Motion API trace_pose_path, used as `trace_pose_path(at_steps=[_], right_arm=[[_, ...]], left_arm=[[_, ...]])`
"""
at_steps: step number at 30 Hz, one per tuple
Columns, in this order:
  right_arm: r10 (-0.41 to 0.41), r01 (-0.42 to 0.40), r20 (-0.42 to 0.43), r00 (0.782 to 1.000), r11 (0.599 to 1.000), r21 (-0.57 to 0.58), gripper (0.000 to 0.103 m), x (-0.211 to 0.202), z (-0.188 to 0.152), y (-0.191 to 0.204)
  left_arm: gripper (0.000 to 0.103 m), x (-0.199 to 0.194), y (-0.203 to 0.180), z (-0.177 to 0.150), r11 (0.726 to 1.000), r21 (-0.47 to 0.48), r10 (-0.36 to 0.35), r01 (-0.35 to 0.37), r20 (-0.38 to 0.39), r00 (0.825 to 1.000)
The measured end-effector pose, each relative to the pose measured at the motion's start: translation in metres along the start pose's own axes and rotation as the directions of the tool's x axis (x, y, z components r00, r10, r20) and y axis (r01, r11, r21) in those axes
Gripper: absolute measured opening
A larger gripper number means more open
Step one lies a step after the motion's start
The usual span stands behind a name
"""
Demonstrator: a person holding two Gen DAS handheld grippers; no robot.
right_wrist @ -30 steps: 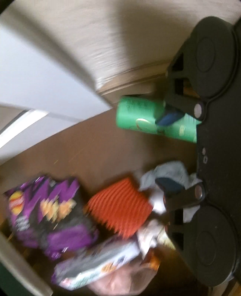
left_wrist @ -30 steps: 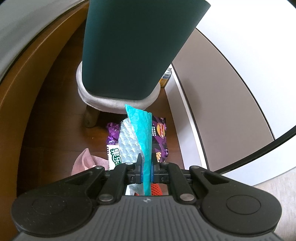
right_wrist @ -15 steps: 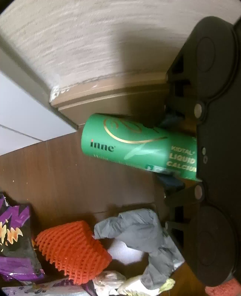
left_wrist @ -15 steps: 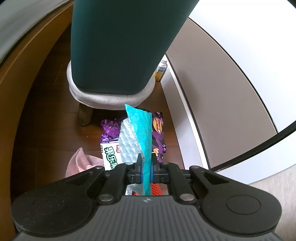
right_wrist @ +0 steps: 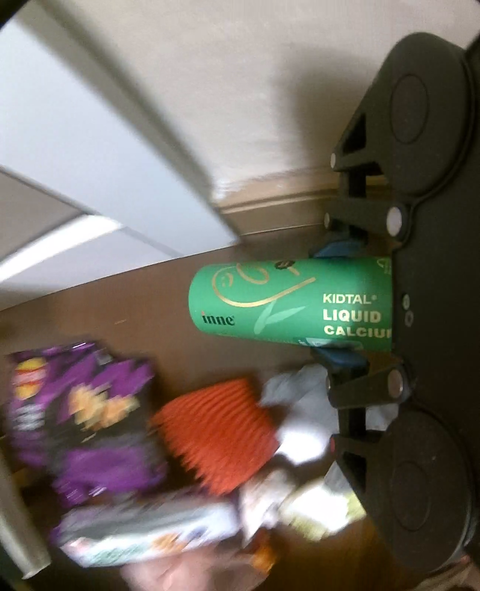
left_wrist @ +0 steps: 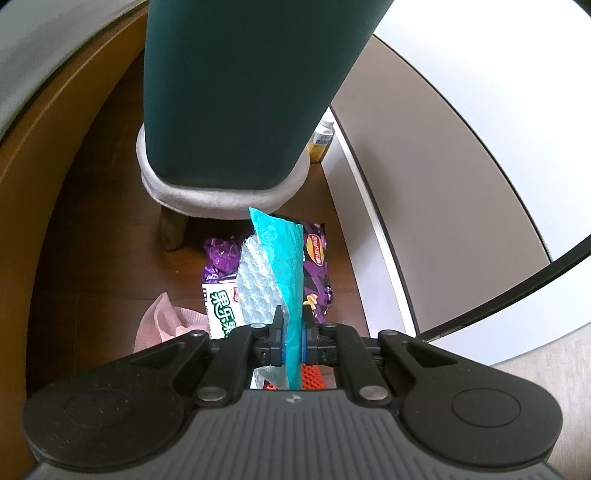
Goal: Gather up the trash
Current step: 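Carry the green bottle with right tool over the wastebasket beside the left tool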
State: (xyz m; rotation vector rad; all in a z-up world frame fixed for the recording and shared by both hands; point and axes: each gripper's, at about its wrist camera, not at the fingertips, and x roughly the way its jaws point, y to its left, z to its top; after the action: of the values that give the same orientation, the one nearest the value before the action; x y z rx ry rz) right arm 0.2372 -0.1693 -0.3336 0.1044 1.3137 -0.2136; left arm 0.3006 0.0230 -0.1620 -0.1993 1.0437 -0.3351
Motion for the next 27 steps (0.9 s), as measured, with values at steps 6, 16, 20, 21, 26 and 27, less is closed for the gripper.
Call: trace_pose_path(at_steps=[6,16,20,21,26,27], right_arm=[[0.098,-0.091,0.147,0.984,0.995,-0.049,0.048,-0.079,0.041,0.004],[0.289,-0.245,0.413,0.864,0.957,-0.158,0.048,-0.217,0.110,0.023],[0.340,-0.274,0.494,0.800,0.940,-0.203,0.048,-0.260,0.141,0.029],[0.348,-0.277,0.508,0.788,0.937,-0.213,0.048,-0.270,0.148,0.028],[0.372,-0.284,0.569,0.733,0.928,-0.241,0.048,-0.299,0.198,0.037],[0.376,-0.286,0.578,0.724,0.926,-0.244,0.048,-0.303,0.208,0.039]], left_arm=[[0.006,-0.020,-0.004,0.008,1.000,0.009,0.023,-0.023,0.035,0.999],[0.006,-0.074,-0.014,0.064,0.998,-0.001,0.055,-0.055,0.139,0.989],[0.006,-0.104,-0.018,0.096,0.999,0.002,0.037,-0.038,0.214,0.976],[0.006,-0.111,-0.019,0.105,0.999,0.008,0.030,-0.032,0.231,0.972],[0.006,-0.134,-0.026,0.153,0.999,0.030,0.008,-0.017,0.289,0.957],[0.006,-0.136,-0.029,0.163,0.999,0.033,0.009,-0.019,0.301,0.954]])
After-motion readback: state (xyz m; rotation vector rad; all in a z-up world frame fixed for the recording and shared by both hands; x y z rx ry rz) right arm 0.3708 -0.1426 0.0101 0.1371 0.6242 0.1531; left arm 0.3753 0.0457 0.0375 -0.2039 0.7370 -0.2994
